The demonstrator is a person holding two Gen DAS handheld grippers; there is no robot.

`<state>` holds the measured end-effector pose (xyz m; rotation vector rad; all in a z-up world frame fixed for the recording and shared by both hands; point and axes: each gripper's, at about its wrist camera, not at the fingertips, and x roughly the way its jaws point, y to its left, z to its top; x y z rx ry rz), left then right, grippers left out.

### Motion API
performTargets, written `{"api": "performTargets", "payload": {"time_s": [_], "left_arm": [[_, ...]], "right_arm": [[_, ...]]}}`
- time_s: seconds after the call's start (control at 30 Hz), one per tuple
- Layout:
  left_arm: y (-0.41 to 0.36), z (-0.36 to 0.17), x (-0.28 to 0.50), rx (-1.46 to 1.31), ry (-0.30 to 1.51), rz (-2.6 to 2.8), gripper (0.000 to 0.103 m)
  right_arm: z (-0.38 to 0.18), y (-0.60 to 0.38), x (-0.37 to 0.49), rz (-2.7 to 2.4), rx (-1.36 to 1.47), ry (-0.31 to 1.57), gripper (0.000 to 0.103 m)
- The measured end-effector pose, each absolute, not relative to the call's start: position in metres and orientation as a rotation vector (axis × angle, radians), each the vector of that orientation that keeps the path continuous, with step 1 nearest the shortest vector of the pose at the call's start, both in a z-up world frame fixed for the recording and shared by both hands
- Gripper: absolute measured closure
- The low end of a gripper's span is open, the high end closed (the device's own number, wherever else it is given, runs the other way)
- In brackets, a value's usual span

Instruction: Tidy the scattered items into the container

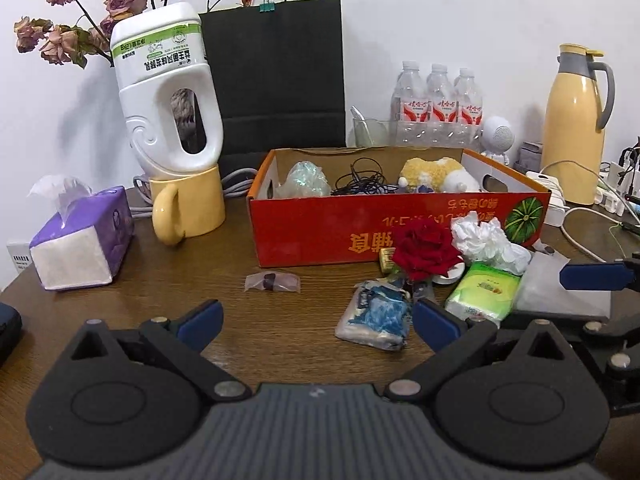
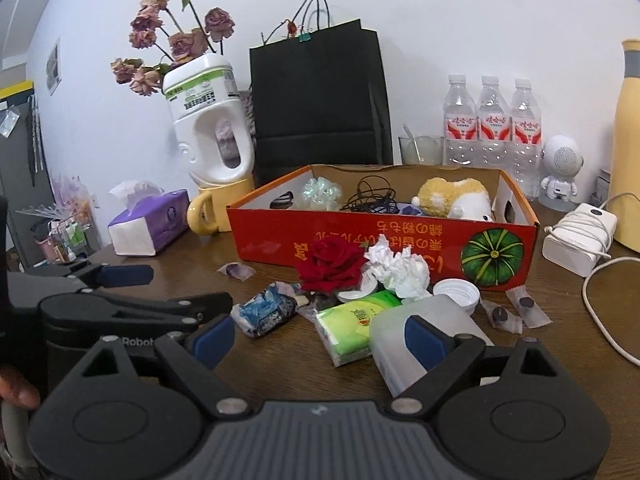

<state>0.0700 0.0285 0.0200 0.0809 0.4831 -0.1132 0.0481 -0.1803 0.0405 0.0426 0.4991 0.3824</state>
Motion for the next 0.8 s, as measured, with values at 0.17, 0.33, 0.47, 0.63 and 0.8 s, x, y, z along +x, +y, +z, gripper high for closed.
{"api": "performTargets", "payload": {"time_s": [0.17,0.33,0.47,0.63,0.8], "left_arm": [[0.038,0.018,0.075,0.066,0.489,-0.097,0.000],[0.033,0.016,0.080,0.075,0.504,-0.127,0.000],[0.024,0.017,0.092,0.052,0.525,-0.196,0.001],[0.018,0.011,0.114,0.037,0.596,-0.250,0.018],[0.021,0.002,0.133,0.015,0.692,-0.275,0.032]], "right_arm": [[0.038,-0.175,0.048,0.364,-0.009,0.494,0.011],[0.033,-0.172,0.053,0.223,-0.120,0.503,0.011],[0.040,-0.185,0.054,0.195,-0.056,0.499,0.013],[0.055,-0.189,0.049,0.317,0.044,0.472,0.021],[0.056,-0.183,0.069,0.345,0.055,0.508,0.023]]}}
